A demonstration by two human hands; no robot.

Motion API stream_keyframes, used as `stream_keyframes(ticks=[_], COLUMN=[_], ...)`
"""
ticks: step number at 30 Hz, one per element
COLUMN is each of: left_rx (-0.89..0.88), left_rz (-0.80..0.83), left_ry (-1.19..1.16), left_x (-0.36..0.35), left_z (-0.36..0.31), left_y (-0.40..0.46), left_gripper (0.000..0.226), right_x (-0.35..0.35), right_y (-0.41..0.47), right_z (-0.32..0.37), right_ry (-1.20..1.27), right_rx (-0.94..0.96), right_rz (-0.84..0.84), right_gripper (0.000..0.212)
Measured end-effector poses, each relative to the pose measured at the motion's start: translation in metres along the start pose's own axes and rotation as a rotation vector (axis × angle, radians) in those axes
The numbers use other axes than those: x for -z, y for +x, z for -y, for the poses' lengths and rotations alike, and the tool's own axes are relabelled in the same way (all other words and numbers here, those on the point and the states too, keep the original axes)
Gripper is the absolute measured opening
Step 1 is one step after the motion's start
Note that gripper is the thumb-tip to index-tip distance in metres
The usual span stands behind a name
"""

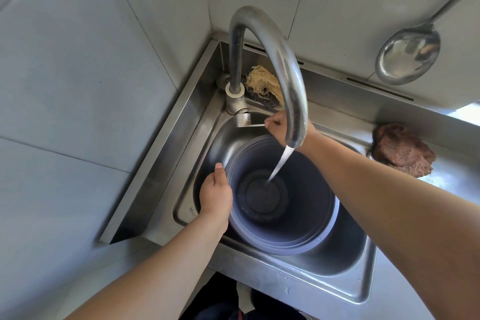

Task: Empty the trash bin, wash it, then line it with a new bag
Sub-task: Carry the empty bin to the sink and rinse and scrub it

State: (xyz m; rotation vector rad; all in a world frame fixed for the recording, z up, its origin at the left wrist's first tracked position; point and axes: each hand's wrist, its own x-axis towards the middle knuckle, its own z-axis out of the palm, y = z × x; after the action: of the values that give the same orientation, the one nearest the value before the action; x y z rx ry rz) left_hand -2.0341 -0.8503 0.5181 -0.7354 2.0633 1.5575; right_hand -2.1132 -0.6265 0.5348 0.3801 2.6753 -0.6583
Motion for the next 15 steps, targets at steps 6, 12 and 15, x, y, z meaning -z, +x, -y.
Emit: stream_keyframes(ticks=[6, 12, 15], left_rx=[-0.001, -0.005, -0.01], left_rz=[0.013, 0.034, 0.034], left_ry=[0.017, 0.044, 0.037], left_x=[0.0004, 0.0021, 0.0027], left_z=[-0.0015, -0.0055, -0.0076], left_y=[0.0008, -0.0032, -0.0052], left_gripper=[0.046, 0.051, 0.051], right_x=[-0.0033, -0.0036, -0.0055], right_y=[0.0013, 0.0007, 0.0022], right_z=[0.0004, -0.0005, -0.002], right_ry=[-0.006, 0.008, 0.011], right_rx=[0.001, 0.0, 0.002], right_rz=[-0.014, -0.027, -0.035], right_gripper=[0.021, 0.024, 0.023])
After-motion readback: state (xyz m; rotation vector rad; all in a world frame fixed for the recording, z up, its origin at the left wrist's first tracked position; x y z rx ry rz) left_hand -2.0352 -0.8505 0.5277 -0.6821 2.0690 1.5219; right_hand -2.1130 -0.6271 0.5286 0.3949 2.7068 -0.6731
